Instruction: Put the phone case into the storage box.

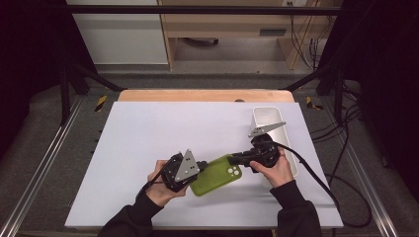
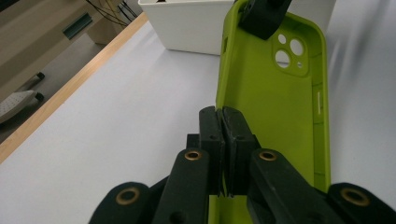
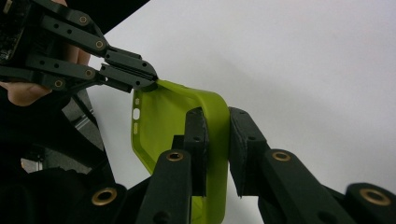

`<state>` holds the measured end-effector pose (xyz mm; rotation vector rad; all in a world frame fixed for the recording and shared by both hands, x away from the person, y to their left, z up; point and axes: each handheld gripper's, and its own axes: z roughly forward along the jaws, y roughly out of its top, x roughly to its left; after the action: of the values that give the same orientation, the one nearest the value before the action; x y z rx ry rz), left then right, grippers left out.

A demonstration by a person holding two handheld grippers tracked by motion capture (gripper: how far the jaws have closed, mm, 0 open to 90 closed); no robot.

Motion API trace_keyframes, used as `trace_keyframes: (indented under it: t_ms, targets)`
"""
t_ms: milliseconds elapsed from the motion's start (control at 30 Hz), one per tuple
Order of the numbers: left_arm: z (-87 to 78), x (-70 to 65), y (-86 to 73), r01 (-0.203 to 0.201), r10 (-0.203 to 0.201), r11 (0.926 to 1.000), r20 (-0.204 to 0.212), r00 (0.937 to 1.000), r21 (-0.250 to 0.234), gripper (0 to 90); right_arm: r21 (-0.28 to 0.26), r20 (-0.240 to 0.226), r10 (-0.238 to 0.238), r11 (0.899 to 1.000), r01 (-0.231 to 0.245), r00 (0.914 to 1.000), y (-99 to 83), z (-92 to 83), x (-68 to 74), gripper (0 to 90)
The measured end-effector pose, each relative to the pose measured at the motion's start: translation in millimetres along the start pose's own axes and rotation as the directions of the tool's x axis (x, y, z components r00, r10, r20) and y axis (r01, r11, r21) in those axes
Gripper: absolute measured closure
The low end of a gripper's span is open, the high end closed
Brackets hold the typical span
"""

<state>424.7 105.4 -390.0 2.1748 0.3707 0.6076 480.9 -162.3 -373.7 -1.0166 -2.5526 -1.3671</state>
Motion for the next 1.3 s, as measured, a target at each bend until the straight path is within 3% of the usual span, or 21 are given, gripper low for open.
trace_keyframes:
  t_ms: [467, 667, 767, 1000, 1133, 1300]
  targets:
    - [5.7, -0.7, -2.0, 0.011, -0.011, 0.9999, 0.012, 0.9999, 0.006, 85.8, 0.01, 0.017, 0.005, 1.0, -0.006, 0.9998, -0.5, -1.2, 1.4, 79.2]
    - [5.7, 2.8, -3.2, 0.054, -0.054, 0.9985, 0.027, 0.9982, -0.008, 83.4, 0.001, 0.032, -0.002, 1.0, 0.002, 0.9995, -0.5, -0.7, 1.3, 79.3]
    - [4.8, 6.1, -3.3, 0.093, -0.092, 0.9954, 0.046, 0.9947, -0.023, 76.5, -0.007, 0.036, -0.005, 1.0, 0.005, 0.9993, -0.2, -1.2, 1.2, 79.3]
    - [1.0, 16.7, -4.6, 0.197, -0.19, 0.9769, 0.088, 0.9778, -0.083, 57.5, -0.029, 0.074, -0.02, 0.999, 0.022, 0.9971, 0.7, -5.1, 0.4, 79.2]
    - [0.2, 22.4, -7.7, 0.216, -0.207, 0.9682, 0.079, 0.9752, -0.127, 38.6, -0.038, 0.1, -0.028, 0.999, 0.032, 0.9946, 0.9, -8.2, 1.0, 79.2]
    - [-3.0, 30.1, -11.6, 0.271, -0.261, 0.9493, 0.081, 0.9618, -0.159, 24.7, -0.049, 0.127, -0.05, 0.997, 0.057, 0.9906, 1.2, -12.4, 1.2, 79.2]
